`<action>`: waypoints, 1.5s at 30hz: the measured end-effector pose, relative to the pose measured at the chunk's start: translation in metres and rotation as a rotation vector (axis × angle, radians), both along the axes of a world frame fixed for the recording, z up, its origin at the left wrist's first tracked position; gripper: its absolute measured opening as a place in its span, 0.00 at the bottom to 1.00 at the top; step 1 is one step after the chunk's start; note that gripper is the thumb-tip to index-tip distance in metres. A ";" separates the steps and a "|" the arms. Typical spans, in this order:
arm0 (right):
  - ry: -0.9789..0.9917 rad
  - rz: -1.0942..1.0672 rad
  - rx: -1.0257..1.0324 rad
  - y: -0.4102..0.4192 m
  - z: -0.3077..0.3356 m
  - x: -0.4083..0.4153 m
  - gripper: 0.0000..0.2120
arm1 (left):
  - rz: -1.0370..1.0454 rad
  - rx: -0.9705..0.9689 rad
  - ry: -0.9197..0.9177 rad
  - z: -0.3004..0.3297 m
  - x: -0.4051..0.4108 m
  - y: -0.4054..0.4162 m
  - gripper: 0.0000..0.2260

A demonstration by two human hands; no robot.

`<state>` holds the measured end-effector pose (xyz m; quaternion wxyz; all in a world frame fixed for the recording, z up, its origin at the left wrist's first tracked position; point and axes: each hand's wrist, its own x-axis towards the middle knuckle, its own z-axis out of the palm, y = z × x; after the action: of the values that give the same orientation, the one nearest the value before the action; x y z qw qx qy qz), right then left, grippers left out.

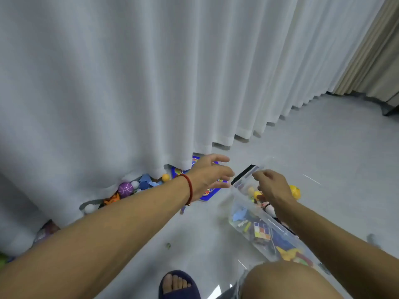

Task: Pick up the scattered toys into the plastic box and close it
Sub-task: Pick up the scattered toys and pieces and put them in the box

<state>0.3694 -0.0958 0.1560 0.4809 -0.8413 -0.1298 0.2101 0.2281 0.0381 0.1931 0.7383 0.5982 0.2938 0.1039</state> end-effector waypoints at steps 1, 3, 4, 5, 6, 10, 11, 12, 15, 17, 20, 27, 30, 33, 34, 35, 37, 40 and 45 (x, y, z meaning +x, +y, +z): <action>-0.031 0.083 -0.030 0.014 -0.002 -0.007 0.08 | 0.006 0.023 0.014 -0.005 -0.012 0.013 0.19; -0.059 0.273 -0.120 0.047 -0.008 -0.021 0.09 | 0.023 0.079 0.095 -0.016 -0.038 0.041 0.17; -0.061 0.374 -0.171 0.065 -0.010 -0.028 0.10 | 0.032 0.112 0.144 -0.021 -0.052 0.056 0.16; -0.062 0.480 -0.228 0.084 -0.013 -0.034 0.10 | 0.038 0.149 0.196 -0.027 -0.066 0.071 0.16; -0.062 0.592 -0.285 0.102 -0.016 -0.040 0.10 | 0.045 0.182 0.249 -0.034 -0.080 0.085 0.15; -0.112 0.915 -0.435 0.170 -0.047 -0.071 0.12 | 0.089 0.243 0.437 -0.071 -0.135 0.129 0.13; -0.136 0.966 -0.460 0.183 -0.060 -0.081 0.13 | 0.093 0.257 0.481 -0.085 -0.146 0.137 0.14; -0.182 1.018 -0.494 0.194 -0.076 -0.090 0.14 | 0.089 0.276 0.518 -0.099 -0.157 0.142 0.14; -0.479 1.151 -0.653 0.215 -0.139 -0.110 0.17 | 0.083 0.386 0.588 -0.145 -0.184 0.155 0.16; -0.682 1.236 -0.754 0.220 -0.180 -0.119 0.19 | 0.062 0.483 0.629 -0.174 -0.197 0.159 0.16; -0.774 1.287 -0.786 0.229 -0.226 -0.130 0.28 | 0.040 0.550 0.709 -0.215 -0.206 0.161 0.19; -0.772 1.055 -0.560 0.230 -0.301 -0.146 0.21 | -0.047 0.882 0.905 -0.283 -0.216 0.168 0.20; -0.717 1.021 -0.434 0.226 -0.310 -0.142 0.16 | 0.011 0.968 0.889 -0.292 -0.218 0.163 0.19; -0.673 0.954 -0.331 0.221 -0.305 -0.141 0.12 | 0.099 1.029 0.769 -0.290 -0.219 0.155 0.15; -0.645 0.909 -0.292 0.217 -0.299 -0.143 0.12 | 0.147 1.005 0.700 -0.287 -0.216 0.152 0.12; -0.606 0.862 -0.249 0.214 -0.294 -0.146 0.12 | 0.213 0.922 0.634 -0.284 -0.213 0.147 0.09; -0.488 0.800 -0.133 0.206 -0.281 -0.159 0.13 | 0.390 0.511 0.516 -0.273 -0.199 0.137 0.04; -0.363 0.871 0.039 0.194 -0.260 -0.192 0.12 | 0.563 -0.502 0.240 -0.256 -0.176 0.128 0.12; -0.352 0.949 0.121 0.172 -0.251 -0.212 0.12 | 0.593 -0.862 0.135 -0.260 -0.181 0.123 0.12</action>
<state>0.1577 0.0764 -0.0951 0.3512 -0.6830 -0.5886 0.2526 0.0469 0.1609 -0.0666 0.8356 0.1366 0.5136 0.1392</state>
